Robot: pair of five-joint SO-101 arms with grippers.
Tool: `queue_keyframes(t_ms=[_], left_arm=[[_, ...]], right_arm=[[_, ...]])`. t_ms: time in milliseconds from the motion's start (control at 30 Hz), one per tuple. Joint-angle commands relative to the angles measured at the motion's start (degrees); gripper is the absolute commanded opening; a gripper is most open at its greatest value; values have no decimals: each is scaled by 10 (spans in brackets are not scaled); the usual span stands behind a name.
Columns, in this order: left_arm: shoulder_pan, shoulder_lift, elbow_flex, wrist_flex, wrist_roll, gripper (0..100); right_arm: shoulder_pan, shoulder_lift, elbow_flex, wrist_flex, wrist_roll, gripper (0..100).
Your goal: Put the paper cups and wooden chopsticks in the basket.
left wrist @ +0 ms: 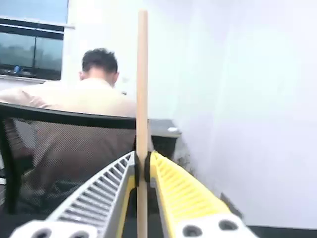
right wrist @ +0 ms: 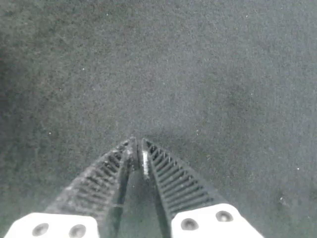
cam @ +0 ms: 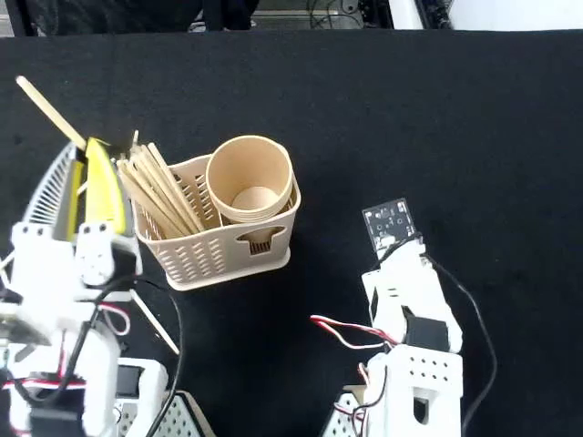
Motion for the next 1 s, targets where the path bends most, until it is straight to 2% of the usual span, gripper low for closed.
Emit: queue_keyframes(t_ms=[0,133,267,467,567,700,800,967], left_arm=[[9,-44,116,-88,57,29],[9,-47,196,-152,61,29],[9,-49,225,-152,59,34],[11,-46,139,11,64,184],[8,-44,69,89,58,192],[-44,4,-2,162,9,192],[-108,74,-44,205,-27,193],[-215,215,-77,206,-91,193]], right_arm=[[3,-8,-3,-6,4,15],[3,-8,-3,-6,4,15],[3,-8,-3,-6,4,15],[3,-8,-3,-7,4,15],[3,-8,-3,-7,4,15],[3,-8,-2,-7,4,15],[4,-8,-2,-6,4,15],[4,-8,-2,-6,4,15]])
